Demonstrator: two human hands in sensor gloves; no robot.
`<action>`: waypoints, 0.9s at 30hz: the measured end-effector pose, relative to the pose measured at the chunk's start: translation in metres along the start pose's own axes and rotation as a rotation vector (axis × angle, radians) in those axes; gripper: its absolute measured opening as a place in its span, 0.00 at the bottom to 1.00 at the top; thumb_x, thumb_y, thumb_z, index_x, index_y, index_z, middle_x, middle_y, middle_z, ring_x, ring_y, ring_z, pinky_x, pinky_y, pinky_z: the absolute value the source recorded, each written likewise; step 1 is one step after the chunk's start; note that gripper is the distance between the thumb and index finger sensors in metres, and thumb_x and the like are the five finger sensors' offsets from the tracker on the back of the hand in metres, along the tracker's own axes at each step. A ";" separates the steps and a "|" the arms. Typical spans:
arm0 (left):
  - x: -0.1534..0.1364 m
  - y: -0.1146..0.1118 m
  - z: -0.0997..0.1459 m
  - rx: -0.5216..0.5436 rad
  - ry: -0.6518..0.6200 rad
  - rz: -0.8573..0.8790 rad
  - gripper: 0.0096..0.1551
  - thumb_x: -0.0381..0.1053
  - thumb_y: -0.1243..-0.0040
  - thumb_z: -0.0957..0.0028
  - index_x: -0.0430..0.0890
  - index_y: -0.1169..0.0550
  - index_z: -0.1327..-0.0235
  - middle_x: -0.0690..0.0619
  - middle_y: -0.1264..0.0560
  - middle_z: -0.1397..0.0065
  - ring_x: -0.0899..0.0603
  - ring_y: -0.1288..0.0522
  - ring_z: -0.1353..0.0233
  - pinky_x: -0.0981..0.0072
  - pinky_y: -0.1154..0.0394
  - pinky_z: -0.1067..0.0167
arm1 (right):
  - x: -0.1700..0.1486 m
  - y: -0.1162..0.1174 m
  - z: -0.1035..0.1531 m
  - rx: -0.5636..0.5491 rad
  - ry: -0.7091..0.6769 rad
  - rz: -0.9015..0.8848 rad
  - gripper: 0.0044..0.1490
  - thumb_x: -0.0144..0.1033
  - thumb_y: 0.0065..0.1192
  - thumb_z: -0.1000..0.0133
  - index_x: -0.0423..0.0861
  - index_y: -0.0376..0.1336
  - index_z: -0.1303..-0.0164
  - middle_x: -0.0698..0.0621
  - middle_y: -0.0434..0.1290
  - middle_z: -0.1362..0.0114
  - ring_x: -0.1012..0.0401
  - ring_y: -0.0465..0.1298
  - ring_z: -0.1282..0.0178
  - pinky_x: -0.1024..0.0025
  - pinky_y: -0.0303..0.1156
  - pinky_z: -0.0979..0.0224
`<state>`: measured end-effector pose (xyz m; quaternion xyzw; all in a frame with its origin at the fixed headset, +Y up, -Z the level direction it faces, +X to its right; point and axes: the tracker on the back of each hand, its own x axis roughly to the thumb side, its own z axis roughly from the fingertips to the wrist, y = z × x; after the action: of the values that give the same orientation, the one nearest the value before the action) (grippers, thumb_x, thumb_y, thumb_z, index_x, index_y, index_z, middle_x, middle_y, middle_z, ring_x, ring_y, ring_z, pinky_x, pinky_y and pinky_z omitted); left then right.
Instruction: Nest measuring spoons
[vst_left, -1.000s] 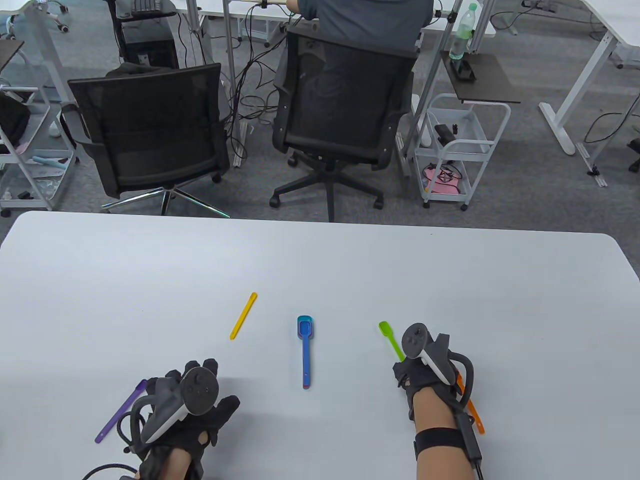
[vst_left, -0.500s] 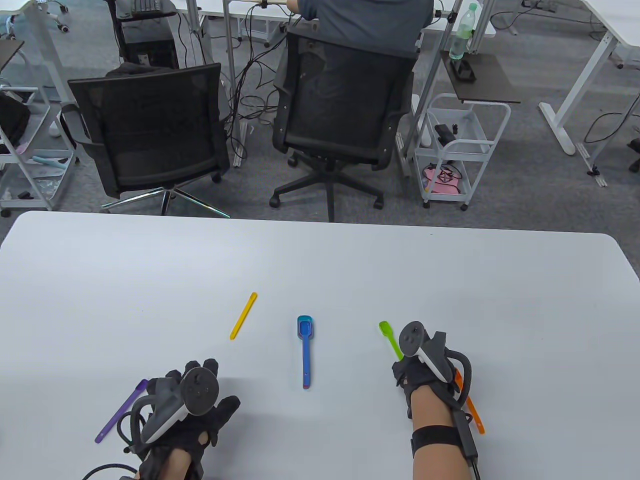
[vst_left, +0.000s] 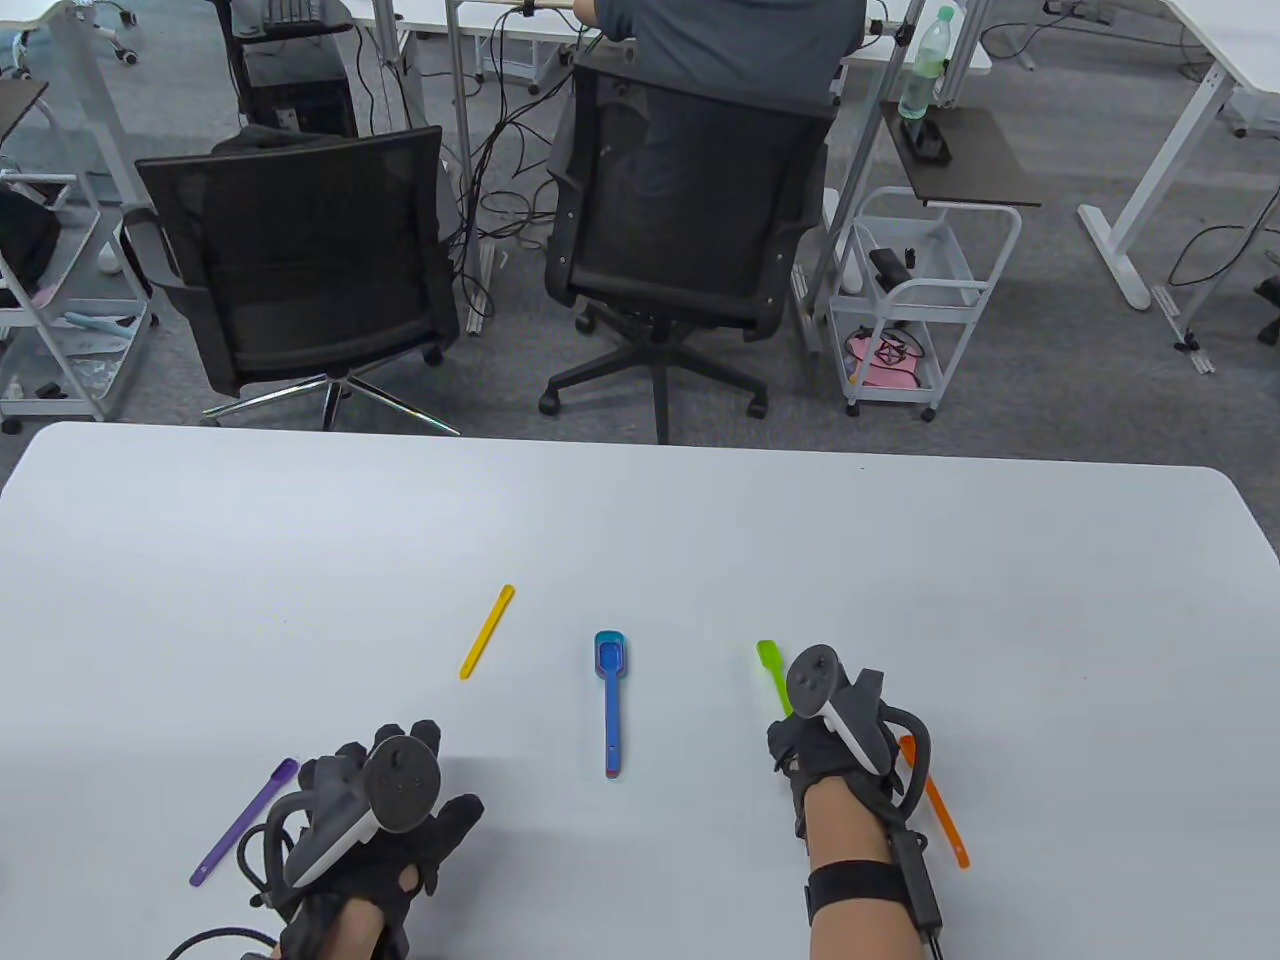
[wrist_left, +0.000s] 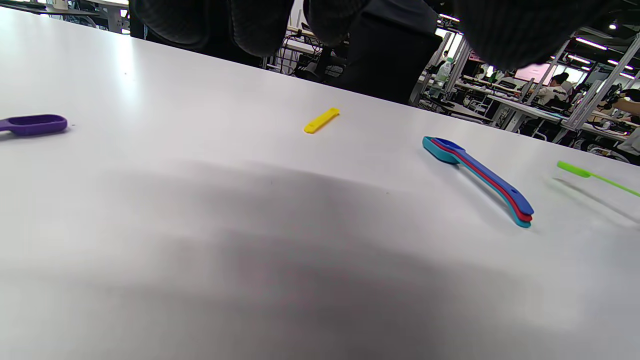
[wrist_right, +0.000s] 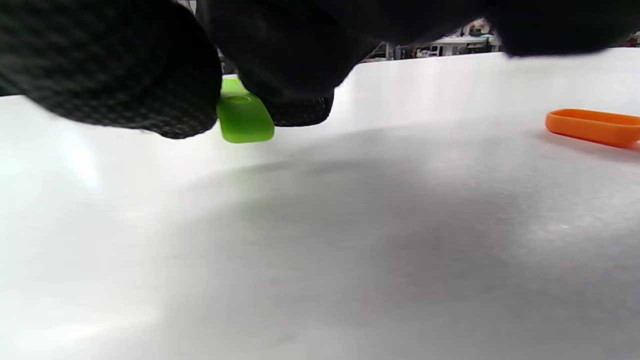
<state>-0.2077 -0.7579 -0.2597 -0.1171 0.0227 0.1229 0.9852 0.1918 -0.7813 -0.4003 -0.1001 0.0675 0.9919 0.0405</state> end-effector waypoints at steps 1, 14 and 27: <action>0.000 0.000 0.000 -0.004 -0.002 0.004 0.60 0.75 0.42 0.49 0.45 0.44 0.10 0.35 0.45 0.10 0.18 0.46 0.15 0.16 0.55 0.30 | 0.006 -0.002 0.004 0.002 0.010 -0.006 0.37 0.59 0.79 0.58 0.40 0.77 0.54 0.61 0.81 0.71 0.68 0.75 0.86 0.63 0.82 0.76; 0.002 -0.002 0.002 -0.013 -0.030 0.018 0.60 0.75 0.42 0.49 0.45 0.44 0.10 0.35 0.45 0.10 0.18 0.46 0.15 0.15 0.57 0.31 | 0.088 -0.023 0.041 -0.029 0.037 -0.099 0.37 0.59 0.79 0.57 0.38 0.77 0.55 0.61 0.81 0.73 0.68 0.76 0.87 0.63 0.82 0.77; 0.003 -0.003 0.003 -0.013 -0.042 0.023 0.60 0.75 0.42 0.49 0.45 0.43 0.10 0.35 0.45 0.10 0.18 0.46 0.15 0.15 0.57 0.31 | 0.147 -0.004 0.059 -0.034 0.004 -0.084 0.37 0.59 0.78 0.57 0.38 0.77 0.56 0.61 0.81 0.73 0.68 0.76 0.87 0.63 0.83 0.76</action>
<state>-0.2040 -0.7589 -0.2563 -0.1209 0.0025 0.1366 0.9832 0.0376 -0.7590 -0.3734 -0.1055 0.0465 0.9901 0.0802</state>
